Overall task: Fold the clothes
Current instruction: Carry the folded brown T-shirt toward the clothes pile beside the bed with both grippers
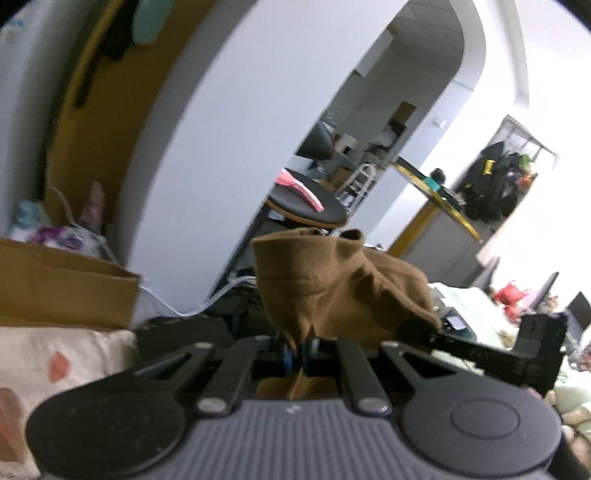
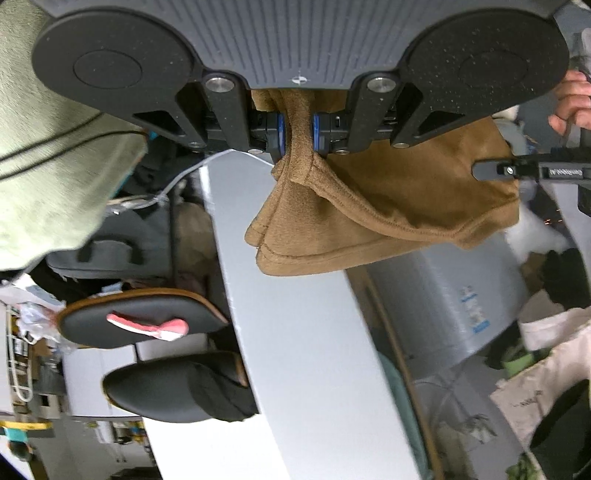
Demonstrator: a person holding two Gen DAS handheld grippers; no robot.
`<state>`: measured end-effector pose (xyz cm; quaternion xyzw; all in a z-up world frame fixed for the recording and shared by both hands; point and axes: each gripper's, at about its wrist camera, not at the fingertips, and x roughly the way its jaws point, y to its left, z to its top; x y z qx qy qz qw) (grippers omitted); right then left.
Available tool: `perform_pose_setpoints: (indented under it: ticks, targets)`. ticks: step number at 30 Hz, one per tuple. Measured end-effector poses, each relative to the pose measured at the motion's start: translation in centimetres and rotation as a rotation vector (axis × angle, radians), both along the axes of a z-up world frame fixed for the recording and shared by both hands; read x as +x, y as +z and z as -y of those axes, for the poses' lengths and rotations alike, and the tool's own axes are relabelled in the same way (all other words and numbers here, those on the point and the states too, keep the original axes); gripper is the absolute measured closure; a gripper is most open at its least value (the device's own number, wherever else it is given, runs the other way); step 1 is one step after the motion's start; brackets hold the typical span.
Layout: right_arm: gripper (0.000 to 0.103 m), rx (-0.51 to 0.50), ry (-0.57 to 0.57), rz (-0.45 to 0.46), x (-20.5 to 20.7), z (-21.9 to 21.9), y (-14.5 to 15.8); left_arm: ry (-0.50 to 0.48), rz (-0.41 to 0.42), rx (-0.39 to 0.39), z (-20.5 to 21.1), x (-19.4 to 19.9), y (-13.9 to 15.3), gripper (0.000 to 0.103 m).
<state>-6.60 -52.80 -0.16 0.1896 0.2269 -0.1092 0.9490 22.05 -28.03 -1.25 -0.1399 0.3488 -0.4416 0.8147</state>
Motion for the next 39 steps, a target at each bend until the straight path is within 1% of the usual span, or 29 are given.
perform_pose_setpoints:
  ticks: [4, 9, 12, 18, 25, 32, 36, 39]
  targets:
    - [0.090, 0.000, -0.034, -0.019, -0.1, 1.5, -2.6, -0.043, -0.022, -0.003, 1.7, 0.8, -3.0, 0.098]
    - [0.090, -0.007, -0.057, -0.055, 0.1, 2.9, -6.1, -0.063, -0.077, -0.019, 2.8, 1.5, -7.3, 0.098]
    - [0.090, -0.008, -0.061, -0.083, 0.2, 3.5, -8.0, -0.073, -0.101, -0.026, 3.5, 1.8, -9.3, 0.098]
    - [0.090, -0.003, -0.084, -0.120, 0.9, 4.8, -11.1, -0.099, -0.117, -0.032, 4.3, 2.1, -11.8, 0.098]
    - [0.090, -0.007, -0.089, -0.162, 2.5, 5.8, -14.5, -0.116, -0.123, -0.035, 5.4, 3.6, -15.0, 0.098]
    - [0.090, -0.010, -0.117, -0.199, 4.7, 6.5, -17.9, -0.088, -0.159, -0.068, 5.2, 6.1, -18.6, 0.098]
    - [0.090, -0.024, -0.126, -0.205, 6.1, 6.9, -19.0, -0.077, -0.166, -0.082, 5.0, 7.6, -19.5, 0.098]
    - [0.090, -0.035, -0.134, -0.201, 7.2, 7.2, -19.0, -0.079, -0.158, -0.083, 4.8, 8.5, -19.9, 0.098]
